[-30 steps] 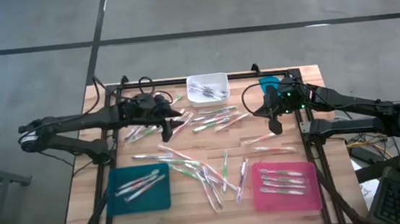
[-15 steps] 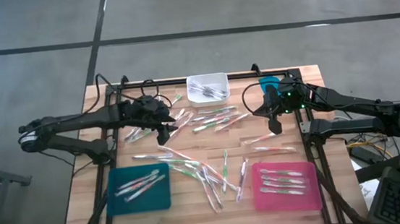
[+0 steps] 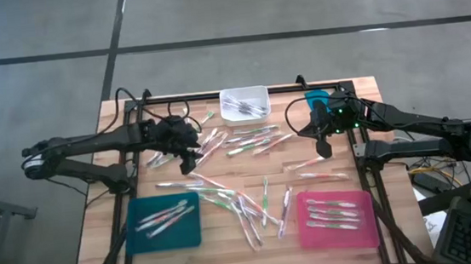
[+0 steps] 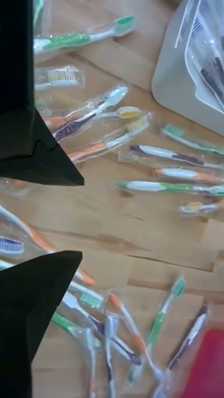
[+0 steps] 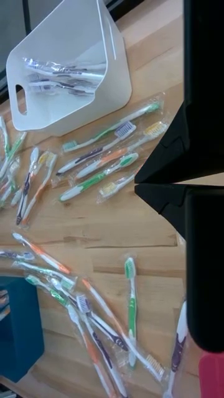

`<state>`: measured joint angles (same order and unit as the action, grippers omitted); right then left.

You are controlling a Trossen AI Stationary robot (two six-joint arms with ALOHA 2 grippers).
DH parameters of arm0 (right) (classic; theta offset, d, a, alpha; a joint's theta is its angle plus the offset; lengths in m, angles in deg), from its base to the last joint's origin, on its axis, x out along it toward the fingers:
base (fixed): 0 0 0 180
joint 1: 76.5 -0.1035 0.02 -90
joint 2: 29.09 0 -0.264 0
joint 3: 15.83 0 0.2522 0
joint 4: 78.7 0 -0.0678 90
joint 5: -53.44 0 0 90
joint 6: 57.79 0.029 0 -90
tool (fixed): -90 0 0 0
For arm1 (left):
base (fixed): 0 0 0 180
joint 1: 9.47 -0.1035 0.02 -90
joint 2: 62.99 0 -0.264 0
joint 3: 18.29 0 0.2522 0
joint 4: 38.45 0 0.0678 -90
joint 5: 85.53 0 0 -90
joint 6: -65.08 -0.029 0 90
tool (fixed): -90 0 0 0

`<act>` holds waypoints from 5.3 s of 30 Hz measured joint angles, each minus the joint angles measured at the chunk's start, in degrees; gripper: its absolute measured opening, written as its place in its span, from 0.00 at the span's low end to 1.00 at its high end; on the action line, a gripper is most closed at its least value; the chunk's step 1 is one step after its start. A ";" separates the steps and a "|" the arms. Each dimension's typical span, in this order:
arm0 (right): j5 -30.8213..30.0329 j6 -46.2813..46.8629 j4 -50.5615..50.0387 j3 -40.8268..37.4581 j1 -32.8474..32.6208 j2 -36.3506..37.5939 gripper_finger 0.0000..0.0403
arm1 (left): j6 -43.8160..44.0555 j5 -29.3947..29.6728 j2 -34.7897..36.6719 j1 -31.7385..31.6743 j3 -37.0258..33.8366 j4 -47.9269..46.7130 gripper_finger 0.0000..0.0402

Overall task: Pick & Place Toothbrushes
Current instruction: Put the orange toothbrush into the blue bin

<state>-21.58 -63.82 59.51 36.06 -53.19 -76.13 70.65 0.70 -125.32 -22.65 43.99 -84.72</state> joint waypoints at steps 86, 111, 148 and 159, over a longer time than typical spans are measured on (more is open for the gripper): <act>0.02 -0.12 0.00 -0.82 -0.04 0.02 0.02 | -27.90 0.69 -58.15 22.81 47.84 -10.44 0.30; 0.01 -0.12 0.03 -1.09 -0.01 0.02 0.02 | -28.66 -0.01 -62.62 23.25 47.84 -9.54 0.29; 0.00 0.06 0.07 -1.14 -0.04 0.00 0.02 | -11.88 4.77 -30.07 23.07 41.99 -19.27 0.06; -0.02 -0.10 0.02 -1.14 -0.04 0.00 0.02 | 19.18 10.03 -8.84 31.62 22.72 -22.17 0.06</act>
<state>-21.60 -63.93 59.53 34.92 -53.23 -76.13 89.83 10.73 -134.16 8.97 66.71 -106.88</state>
